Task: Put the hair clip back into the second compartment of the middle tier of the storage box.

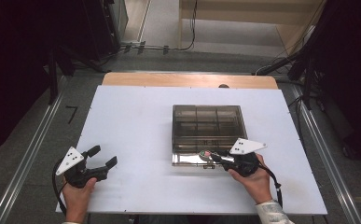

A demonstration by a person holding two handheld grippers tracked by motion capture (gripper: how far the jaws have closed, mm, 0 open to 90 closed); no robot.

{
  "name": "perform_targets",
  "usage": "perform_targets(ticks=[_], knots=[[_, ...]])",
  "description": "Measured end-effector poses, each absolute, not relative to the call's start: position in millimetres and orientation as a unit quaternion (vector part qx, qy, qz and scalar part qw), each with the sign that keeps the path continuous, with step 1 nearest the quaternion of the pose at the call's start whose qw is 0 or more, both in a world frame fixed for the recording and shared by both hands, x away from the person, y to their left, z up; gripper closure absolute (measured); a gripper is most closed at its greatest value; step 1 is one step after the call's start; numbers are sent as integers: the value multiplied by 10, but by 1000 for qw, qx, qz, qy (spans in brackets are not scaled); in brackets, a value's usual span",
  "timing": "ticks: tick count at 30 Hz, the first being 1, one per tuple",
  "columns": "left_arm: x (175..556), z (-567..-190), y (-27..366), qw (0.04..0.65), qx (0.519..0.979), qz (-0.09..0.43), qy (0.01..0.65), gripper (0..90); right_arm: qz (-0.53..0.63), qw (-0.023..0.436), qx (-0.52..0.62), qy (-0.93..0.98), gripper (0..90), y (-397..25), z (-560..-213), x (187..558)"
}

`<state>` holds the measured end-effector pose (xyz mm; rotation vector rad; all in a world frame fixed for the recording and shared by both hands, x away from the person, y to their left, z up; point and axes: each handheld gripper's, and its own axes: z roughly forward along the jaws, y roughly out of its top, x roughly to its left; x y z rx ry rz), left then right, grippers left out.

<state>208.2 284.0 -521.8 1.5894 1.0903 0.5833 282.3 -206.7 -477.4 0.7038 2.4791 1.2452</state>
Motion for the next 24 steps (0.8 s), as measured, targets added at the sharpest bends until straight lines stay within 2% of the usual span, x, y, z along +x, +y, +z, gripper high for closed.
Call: perform_targets(ticks=[24], knots=[[2082,-5219,2843,535,666,244,459,147,413,149,240,866,682,-1983,-4827,2874]])
